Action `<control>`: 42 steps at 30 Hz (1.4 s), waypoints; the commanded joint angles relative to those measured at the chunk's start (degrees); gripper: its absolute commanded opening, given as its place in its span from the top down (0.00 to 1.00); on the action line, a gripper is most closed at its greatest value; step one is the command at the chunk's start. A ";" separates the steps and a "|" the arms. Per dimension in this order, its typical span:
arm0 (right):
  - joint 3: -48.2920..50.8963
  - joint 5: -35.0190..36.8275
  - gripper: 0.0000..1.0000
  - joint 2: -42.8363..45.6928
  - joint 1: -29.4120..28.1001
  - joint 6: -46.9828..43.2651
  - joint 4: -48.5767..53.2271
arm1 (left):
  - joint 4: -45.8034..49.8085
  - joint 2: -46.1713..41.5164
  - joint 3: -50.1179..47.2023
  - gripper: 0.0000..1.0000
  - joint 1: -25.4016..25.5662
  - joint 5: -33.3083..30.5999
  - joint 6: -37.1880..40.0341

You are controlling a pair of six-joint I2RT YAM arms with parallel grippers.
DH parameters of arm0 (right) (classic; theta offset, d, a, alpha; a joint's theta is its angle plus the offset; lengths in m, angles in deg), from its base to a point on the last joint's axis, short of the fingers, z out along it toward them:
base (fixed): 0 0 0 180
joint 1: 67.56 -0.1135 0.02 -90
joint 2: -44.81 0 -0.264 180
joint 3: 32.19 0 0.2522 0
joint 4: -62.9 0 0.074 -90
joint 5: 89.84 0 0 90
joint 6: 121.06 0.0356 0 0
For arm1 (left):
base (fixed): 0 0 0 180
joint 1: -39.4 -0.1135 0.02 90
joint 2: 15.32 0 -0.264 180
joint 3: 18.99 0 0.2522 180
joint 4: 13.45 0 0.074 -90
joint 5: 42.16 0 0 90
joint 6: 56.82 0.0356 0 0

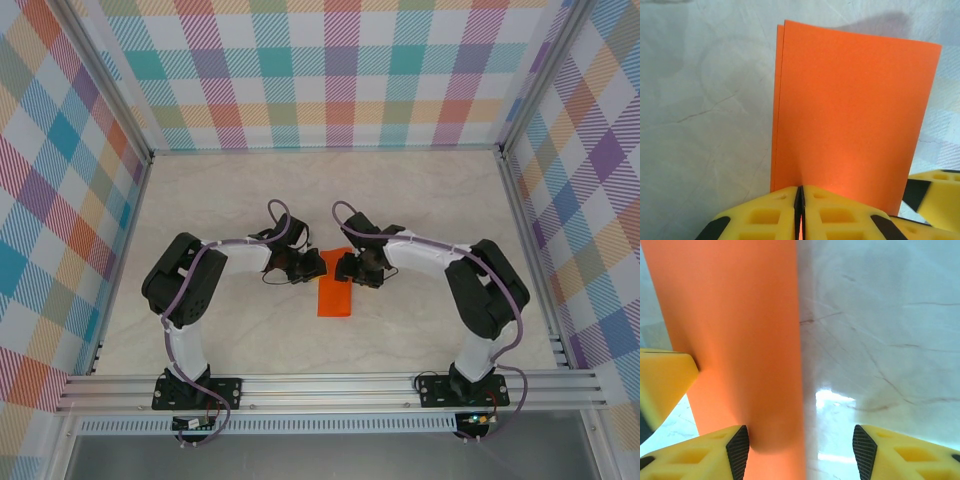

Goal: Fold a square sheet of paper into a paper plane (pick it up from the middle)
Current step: Hold the square sheet of paper at the center of the table, then fold the square sheet of paper in half at the center of the table.

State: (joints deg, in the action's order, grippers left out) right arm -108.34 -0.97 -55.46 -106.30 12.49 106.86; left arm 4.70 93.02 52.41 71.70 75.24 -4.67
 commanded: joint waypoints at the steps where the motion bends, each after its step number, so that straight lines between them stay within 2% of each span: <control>1: 1.09 4.99 0.42 4.51 -0.29 2.97 1.05 | 5.90 4.43 -1.36 0.89 0.91 -4.59 1.33; 5: 3.29 -0.40 0.47 7.52 -0.28 1.75 -4.84 | 6.40 5.24 -1.26 0.89 0.86 -5.09 1.39; 9: 3.84 -8.71 0.63 6.13 -0.28 1.83 -11.10 | 6.36 6.22 -0.96 0.90 0.92 -5.23 1.20; 13: 3.02 -11.71 0.75 3.02 -0.31 2.89 -13.76 | 6.51 6.60 -1.18 0.91 0.93 -6.43 1.05; 29: 2.44 -10.83 0.87 -3.33 1.43 3.38 -12.42 | 7.49 6.51 -2.63 0.93 0.91 -9.90 0.54; 42: 5.27 -9.64 0.88 -3.62 2.88 0.45 -11.38 | 7.00 6.95 -3.97 0.94 0.92 -10.87 -0.34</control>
State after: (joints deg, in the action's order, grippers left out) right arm -104.69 -11.26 -58.83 -103.99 14.55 94.24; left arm 4.02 93.87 52.68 71.70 75.39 -4.91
